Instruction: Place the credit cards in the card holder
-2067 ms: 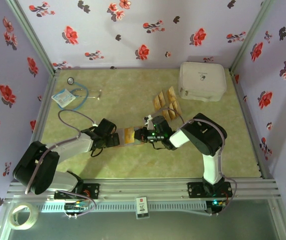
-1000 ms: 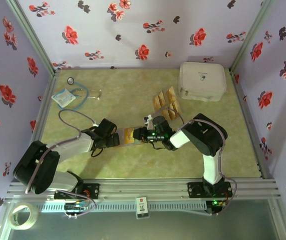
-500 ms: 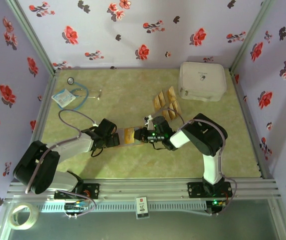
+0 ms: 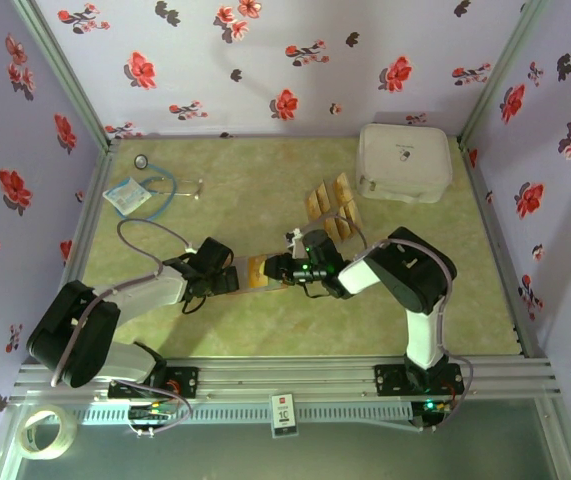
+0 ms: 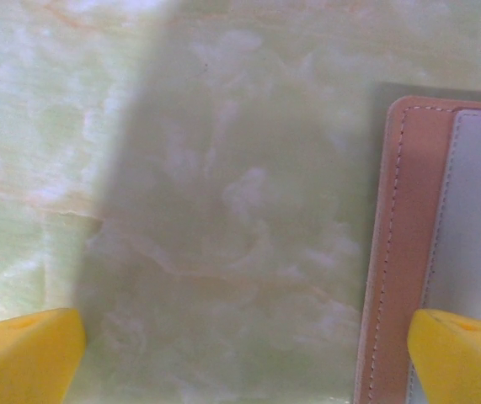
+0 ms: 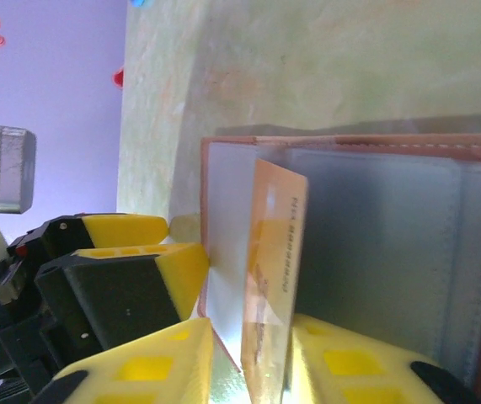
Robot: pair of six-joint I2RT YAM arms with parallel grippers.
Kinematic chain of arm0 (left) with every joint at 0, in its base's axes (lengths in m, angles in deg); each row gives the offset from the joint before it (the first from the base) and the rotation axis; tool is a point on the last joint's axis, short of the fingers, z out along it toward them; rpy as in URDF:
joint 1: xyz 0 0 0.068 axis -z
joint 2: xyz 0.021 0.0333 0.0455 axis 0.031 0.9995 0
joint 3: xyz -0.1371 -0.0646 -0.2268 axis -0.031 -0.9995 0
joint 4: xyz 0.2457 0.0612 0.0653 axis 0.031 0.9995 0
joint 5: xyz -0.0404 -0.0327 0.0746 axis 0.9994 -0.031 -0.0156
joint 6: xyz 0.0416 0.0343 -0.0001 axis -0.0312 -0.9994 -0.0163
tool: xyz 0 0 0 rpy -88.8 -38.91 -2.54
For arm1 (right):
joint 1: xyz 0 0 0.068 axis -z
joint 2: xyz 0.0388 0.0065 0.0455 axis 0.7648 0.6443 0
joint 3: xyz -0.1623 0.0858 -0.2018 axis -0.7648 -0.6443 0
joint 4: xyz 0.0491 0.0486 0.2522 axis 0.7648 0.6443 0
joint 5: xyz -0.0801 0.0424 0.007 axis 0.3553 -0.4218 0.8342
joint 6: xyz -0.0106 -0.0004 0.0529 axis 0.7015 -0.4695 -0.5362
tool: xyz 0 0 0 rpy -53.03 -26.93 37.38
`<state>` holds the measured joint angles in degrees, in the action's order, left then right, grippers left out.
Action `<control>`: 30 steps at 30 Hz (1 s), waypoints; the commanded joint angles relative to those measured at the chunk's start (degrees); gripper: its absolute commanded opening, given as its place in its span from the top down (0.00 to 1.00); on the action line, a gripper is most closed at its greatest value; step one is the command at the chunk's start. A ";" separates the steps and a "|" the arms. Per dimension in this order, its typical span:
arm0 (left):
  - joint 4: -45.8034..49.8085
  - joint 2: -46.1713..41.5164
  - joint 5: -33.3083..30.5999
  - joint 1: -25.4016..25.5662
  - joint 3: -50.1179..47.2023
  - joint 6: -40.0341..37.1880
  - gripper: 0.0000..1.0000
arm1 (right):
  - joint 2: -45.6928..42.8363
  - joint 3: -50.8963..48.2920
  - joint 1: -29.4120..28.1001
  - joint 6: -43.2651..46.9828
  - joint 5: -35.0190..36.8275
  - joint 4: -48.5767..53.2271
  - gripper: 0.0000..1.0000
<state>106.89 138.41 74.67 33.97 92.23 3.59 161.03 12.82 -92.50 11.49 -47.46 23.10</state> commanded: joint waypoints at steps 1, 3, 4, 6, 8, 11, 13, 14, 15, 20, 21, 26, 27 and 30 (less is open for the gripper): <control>0.86 1.77 0.43 0.20 -0.75 0.90 0.00 | 0.12 -0.40 -0.09 2.66 2.41 10.58 0.66; 0.73 1.76 0.45 0.20 -0.79 1.02 0.00 | -0.68 0.13 -0.10 3.62 3.09 12.90 0.62; 0.55 1.77 0.45 0.20 -0.84 1.02 0.00 | -1.03 0.39 -0.06 4.01 3.44 13.87 0.60; 0.28 1.77 0.48 0.21 -0.97 1.10 0.00 | -1.64 0.90 -0.15 4.85 4.02 16.08 0.55; 0.07 1.85 0.51 0.20 -1.04 1.14 0.00 | -2.07 1.26 -0.17 5.40 4.40 17.53 0.52; -0.05 1.84 0.65 0.20 -1.02 1.04 0.00 | -2.36 2.17 -0.50 5.97 4.82 19.39 0.52; -0.16 1.77 0.61 0.20 -0.97 0.88 0.00 | -2.63 3.05 -0.83 6.48 5.03 20.78 0.52; -0.17 1.77 0.64 0.20 -0.97 0.83 0.00 | -2.64 3.65 -1.06 6.72 5.22 21.72 0.51; -0.24 1.85 0.65 0.20 -0.99 0.73 0.00 | -2.83 4.35 -1.36 7.02 5.36 22.72 0.51; -0.73 1.81 0.76 0.20 -1.03 0.80 0.00 | -3.49 7.78 -2.73 9.63 7.09 28.99 0.50; -0.83 1.77 0.82 0.20 -1.09 0.76 0.00 | -3.68 8.69 -2.91 10.48 7.62 31.12 0.50; -1.22 1.68 0.88 0.18 -0.96 0.65 0.00 | -5.66 12.05 -3.66 14.83 11.68 40.92 0.42; -1.33 1.57 0.94 0.03 -1.00 0.72 0.00 | -6.17 12.62 -3.69 15.55 12.33 42.53 0.41; -1.40 1.35 1.08 -0.24 -0.82 0.57 0.00 | -7.63 14.45 -3.70 17.25 13.95 46.68 0.40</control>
<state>106.67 138.41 74.65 33.97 92.21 3.59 155.15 25.85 -96.28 24.83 -38.17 59.47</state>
